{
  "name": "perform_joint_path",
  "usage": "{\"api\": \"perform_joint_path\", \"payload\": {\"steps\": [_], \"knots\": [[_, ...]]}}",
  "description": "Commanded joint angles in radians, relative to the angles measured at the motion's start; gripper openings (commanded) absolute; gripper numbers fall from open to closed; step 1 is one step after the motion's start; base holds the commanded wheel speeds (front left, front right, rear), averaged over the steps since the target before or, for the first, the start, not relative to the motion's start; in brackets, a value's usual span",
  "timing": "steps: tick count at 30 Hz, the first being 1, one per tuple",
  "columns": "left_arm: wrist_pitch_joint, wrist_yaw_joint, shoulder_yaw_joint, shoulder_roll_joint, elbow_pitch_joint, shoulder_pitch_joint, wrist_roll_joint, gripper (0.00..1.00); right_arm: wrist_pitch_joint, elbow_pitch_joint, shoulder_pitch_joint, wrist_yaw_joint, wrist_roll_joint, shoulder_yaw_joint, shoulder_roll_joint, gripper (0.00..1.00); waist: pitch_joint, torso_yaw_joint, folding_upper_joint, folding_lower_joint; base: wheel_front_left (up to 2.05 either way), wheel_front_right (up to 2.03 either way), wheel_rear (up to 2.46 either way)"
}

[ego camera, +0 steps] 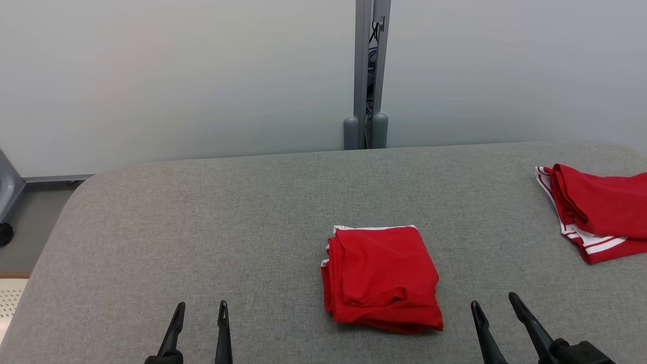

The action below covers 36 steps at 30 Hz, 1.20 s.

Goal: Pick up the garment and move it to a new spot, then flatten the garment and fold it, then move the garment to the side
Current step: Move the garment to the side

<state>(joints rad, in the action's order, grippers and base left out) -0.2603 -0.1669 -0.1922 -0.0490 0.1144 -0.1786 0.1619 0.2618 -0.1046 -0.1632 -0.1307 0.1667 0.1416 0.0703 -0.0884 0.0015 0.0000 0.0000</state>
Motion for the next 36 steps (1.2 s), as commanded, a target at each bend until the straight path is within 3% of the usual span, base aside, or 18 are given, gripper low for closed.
{"api": "perform_joint_path", "payload": {"steps": [1,10,23,31,36], "knots": [[-0.006,0.005,0.0,-0.004,0.005,0.005,-0.004,1.0,0.005,0.0,-0.006,0.0,0.001,-0.001,0.003,1.0,-0.001,0.001,0.0,0.0,0.0,0.0,0.0],[-0.006,0.002,-0.012,-0.004,0.013,0.015,-0.004,1.0,0.006,-0.04,0.013,0.0,0.033,0.016,0.001,1.0,0.002,0.015,0.0,0.0,0.0,0.0,0.0],[-0.006,0.024,-0.045,-0.004,0.034,0.034,0.014,1.0,0.001,-0.309,0.233,0.0,0.49,0.057,0.028,1.0,0.039,0.08,0.0,0.0,0.0,0.0,0.0],[-0.006,0.039,-0.058,-0.004,0.043,0.056,0.0,1.0,-0.118,-0.451,0.364,0.0,0.819,0.125,0.077,1.0,0.08,0.13,0.0,0.0,0.0,0.0,0.0],[-0.006,0.044,-0.06,-0.004,0.046,0.075,-0.002,1.0,-0.165,-0.504,0.415,0.0,0.918,0.177,0.114,1.0,0.114,0.151,0.0,0.0,0.0,0.0,0.0]]}}
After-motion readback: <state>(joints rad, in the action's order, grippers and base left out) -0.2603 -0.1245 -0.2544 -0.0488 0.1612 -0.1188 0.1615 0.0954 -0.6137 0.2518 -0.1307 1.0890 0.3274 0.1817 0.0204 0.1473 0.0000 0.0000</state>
